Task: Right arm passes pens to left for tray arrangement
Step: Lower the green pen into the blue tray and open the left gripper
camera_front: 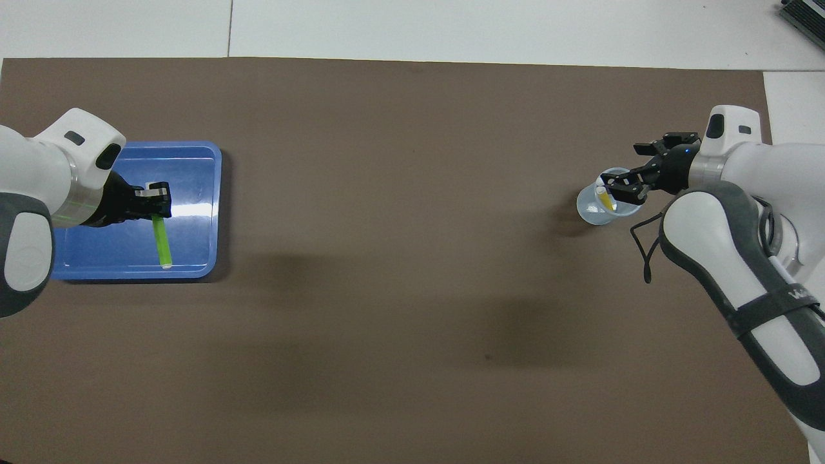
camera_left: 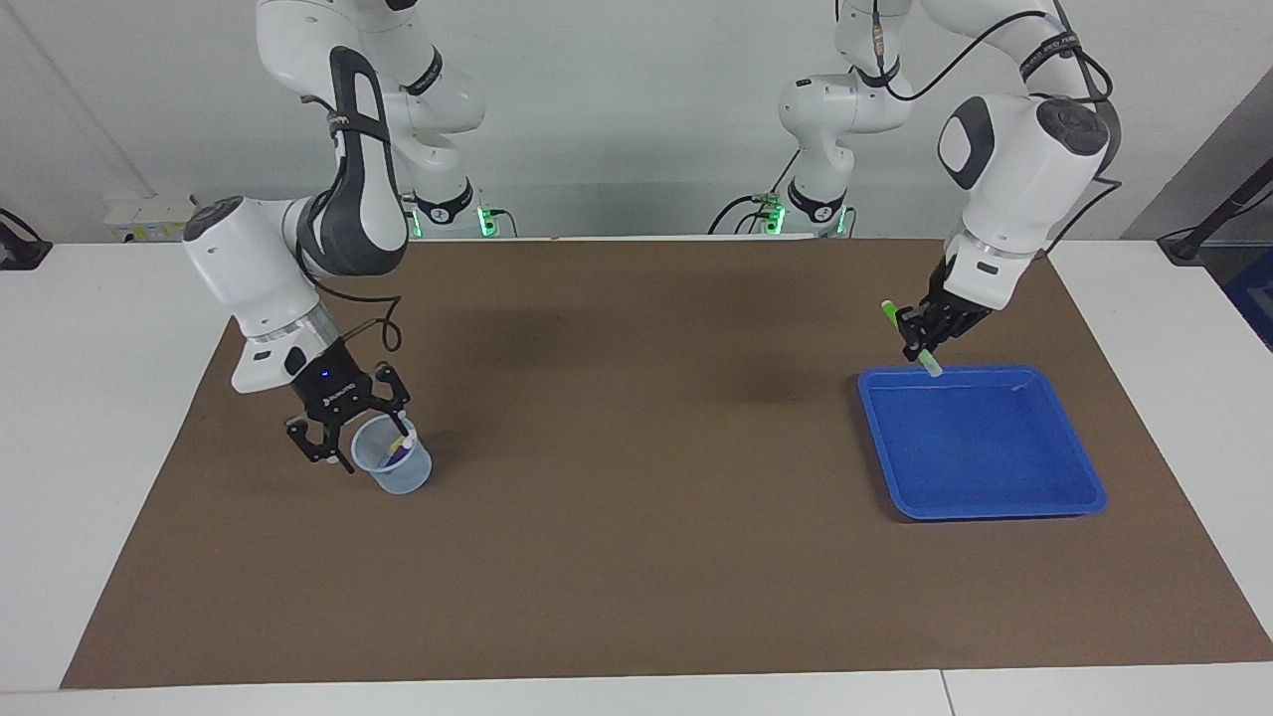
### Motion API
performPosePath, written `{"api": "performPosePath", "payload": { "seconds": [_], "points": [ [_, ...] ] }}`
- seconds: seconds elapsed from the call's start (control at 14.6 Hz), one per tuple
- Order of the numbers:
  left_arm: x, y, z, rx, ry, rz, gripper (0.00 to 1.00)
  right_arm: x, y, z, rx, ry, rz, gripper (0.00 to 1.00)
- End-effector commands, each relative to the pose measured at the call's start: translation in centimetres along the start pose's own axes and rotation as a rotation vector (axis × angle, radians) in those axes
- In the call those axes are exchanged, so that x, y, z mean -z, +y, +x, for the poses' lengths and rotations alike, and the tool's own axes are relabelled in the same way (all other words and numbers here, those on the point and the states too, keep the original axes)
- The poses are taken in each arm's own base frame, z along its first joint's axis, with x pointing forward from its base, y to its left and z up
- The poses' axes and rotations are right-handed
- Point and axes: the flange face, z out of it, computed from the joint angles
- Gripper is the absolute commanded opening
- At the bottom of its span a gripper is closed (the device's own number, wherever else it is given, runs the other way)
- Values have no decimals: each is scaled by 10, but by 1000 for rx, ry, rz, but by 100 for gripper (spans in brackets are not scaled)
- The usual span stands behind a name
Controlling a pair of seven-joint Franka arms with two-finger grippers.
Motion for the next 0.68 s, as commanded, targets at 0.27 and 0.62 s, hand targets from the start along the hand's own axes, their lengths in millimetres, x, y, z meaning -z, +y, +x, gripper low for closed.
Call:
{"api": "performPosePath", "payload": {
  "seconds": [0.27, 0.62],
  "points": [
    [-95, -35, 44, -126, 6, 73, 0, -29, -3, -5, 22, 25, -53, 84],
    [-144, -56, 62, -134, -25, 109, 0, -29, -1, -7, 10, 29, -55, 84]
  ]
}}
